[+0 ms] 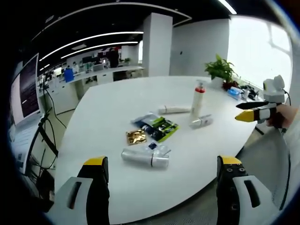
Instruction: Arrange the skincare products in the storage area until every visible bottle or jar stands upright without overlapping.
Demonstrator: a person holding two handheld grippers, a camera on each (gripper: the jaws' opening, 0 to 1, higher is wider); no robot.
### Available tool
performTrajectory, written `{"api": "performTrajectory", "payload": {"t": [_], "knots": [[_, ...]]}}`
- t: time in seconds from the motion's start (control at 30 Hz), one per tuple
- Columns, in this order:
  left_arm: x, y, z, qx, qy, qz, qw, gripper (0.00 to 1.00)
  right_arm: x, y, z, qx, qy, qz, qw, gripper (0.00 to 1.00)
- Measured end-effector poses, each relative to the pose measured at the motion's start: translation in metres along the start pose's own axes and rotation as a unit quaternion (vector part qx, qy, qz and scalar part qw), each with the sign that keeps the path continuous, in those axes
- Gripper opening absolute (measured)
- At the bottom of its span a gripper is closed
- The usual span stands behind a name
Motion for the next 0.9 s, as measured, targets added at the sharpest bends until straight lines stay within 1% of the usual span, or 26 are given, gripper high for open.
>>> {"api": "performTrajectory", "payload": {"t": [0.13,0.27,0.47,0.63,0.9], "knots": [[-0.0001,-0.0002,-0.0003,-0.001,0.000,0.001,1.0000,0.94,0.0003,-0.0040,-0.0025,-0.007,-0.004,0.007,0.9999,1.00],[-0.0002,-0.0004,0.0000,-0.001,0.001,0.001,1.0000,0.94,-0.0008,-0.0045,-0.0019,-0.001,-0.002,0.008,1.0000,1.00],[-0.0001,0.0000,0.0004,-0.001,0.003,0.001,1.0000,0.94,-0.0009,-0.0058,-0.0042,-0.017,-0.004,0.011,0.9998,1.00],[0.0000,-0.0001,0.0013,0.001,0.005,0.000,1.0000,0.94,-0.0022,-0.0080,-0.0028,-0.012,-0.001,0.018,0.9998,0.99],[-0.0004,-0.0009,0.0006,-0.002,0.003,0.003,1.0000,0.94,-0.0027,-0.0103,-0.0027,-0.016,0.001,0.025,0.9996,0.98]]}}
Point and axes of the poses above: the point that each gripper's makers call its tool centre point, and the gripper's own axes: x roughly backward along the fingers, z roughly to its left, y roughly out of its top, the point moved 1 cm from there along x, roughly backward along the fingers, and after that the axes turned 2 degrees about -x, right-handed, at the moved point
